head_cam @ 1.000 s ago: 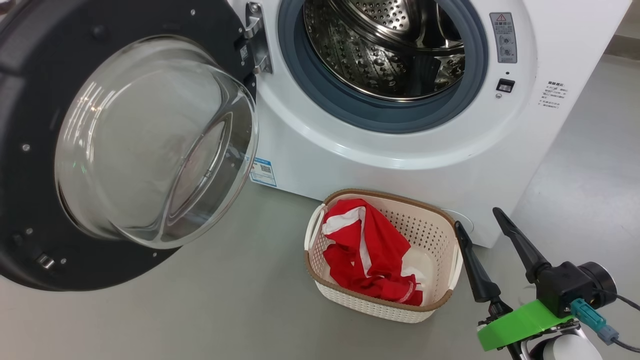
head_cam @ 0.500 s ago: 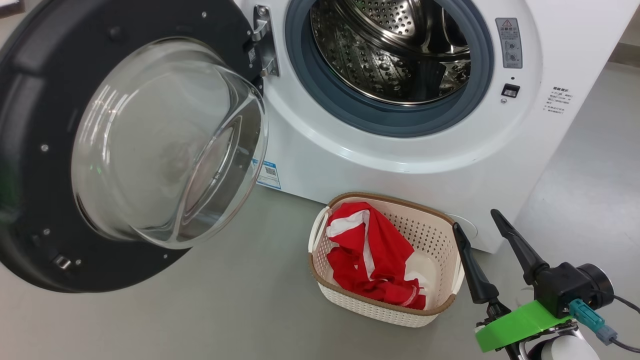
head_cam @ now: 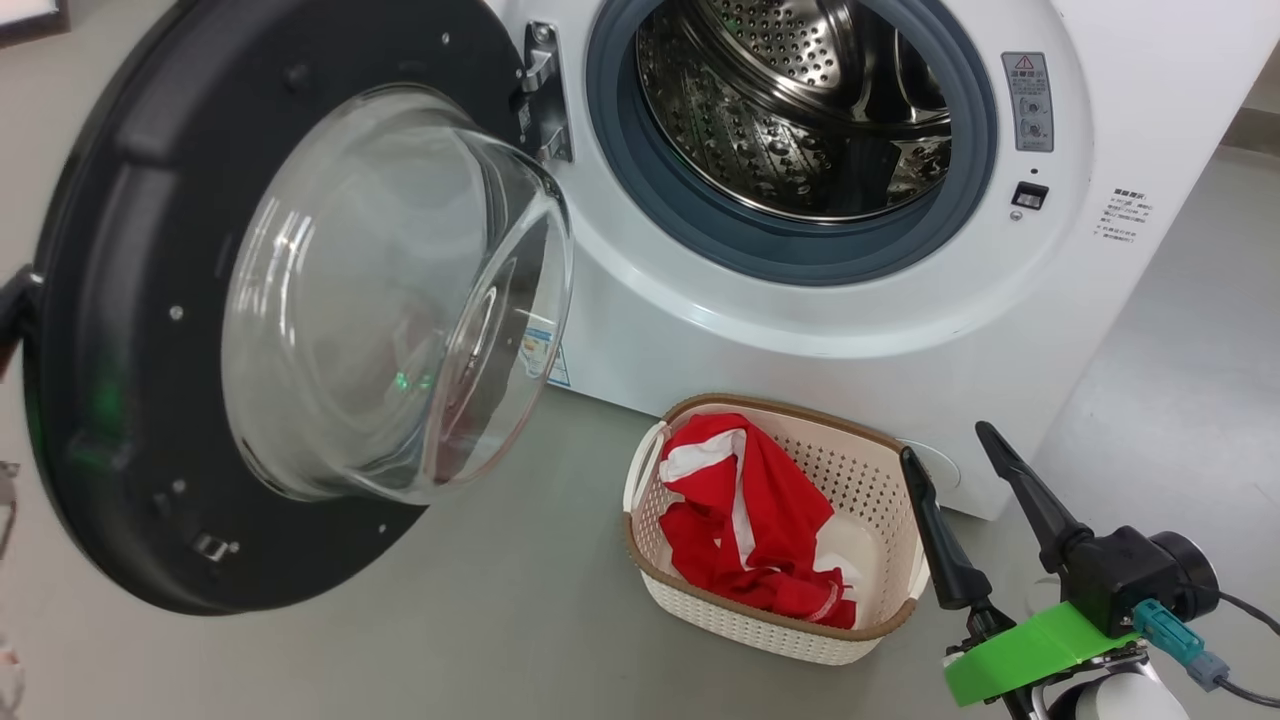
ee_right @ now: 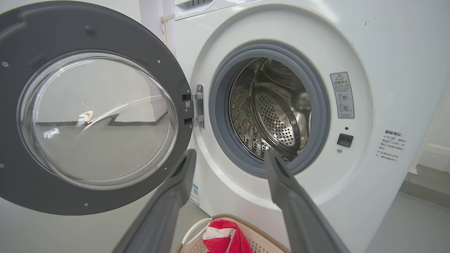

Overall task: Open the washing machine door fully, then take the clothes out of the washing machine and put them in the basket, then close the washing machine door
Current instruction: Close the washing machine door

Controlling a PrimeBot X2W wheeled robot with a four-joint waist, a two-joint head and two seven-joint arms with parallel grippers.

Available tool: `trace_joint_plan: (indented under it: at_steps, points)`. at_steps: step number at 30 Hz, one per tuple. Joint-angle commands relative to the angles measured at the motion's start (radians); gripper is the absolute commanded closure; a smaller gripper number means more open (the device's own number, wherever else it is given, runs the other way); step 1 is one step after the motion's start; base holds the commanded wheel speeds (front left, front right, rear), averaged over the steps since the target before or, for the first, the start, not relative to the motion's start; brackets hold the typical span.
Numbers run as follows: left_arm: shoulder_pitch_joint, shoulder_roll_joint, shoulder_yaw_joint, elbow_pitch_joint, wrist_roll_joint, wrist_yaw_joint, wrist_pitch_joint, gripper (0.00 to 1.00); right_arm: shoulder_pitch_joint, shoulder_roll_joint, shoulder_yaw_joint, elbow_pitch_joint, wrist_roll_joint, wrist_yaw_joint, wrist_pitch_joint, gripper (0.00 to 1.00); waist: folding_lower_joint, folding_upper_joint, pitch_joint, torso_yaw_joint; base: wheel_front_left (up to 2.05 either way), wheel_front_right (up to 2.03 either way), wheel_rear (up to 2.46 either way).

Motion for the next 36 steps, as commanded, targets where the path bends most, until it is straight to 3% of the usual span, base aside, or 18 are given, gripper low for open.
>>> trace_joint_plan:
  at_steps: [1, 22, 36]
  points:
    - [0.02, 0.002, -0.003, -0.045, -0.012, -0.005, 0.029, 1.0, -0.015, -0.003, 0.025, -0.021, 0.003, 0.006, -0.006, 0.0, 0.0, -0.0001, 0.0, 0.0, 0.0, 0.0, 0.0]
    - [0.147, -0.141, -0.015, -0.397, -0.108, 0.106, 0.183, 1.0, -0.011, 0.006, 0.013, -0.016, 0.005, 0.006, -0.006, 0.0, 0.0, -0.0001, -0.009, -0.023, 0.0, 0.0, 0.0]
    - [0.21, -0.193, -0.085, -0.491, -0.153, 0.148, 0.225, 1.0, -0.019, 0.01, 0.01, -0.017, 0.005, 0.006, -0.006, 0.0, 0.0, -0.0001, 0.002, -0.053, 0.0, 0.0, 0.0]
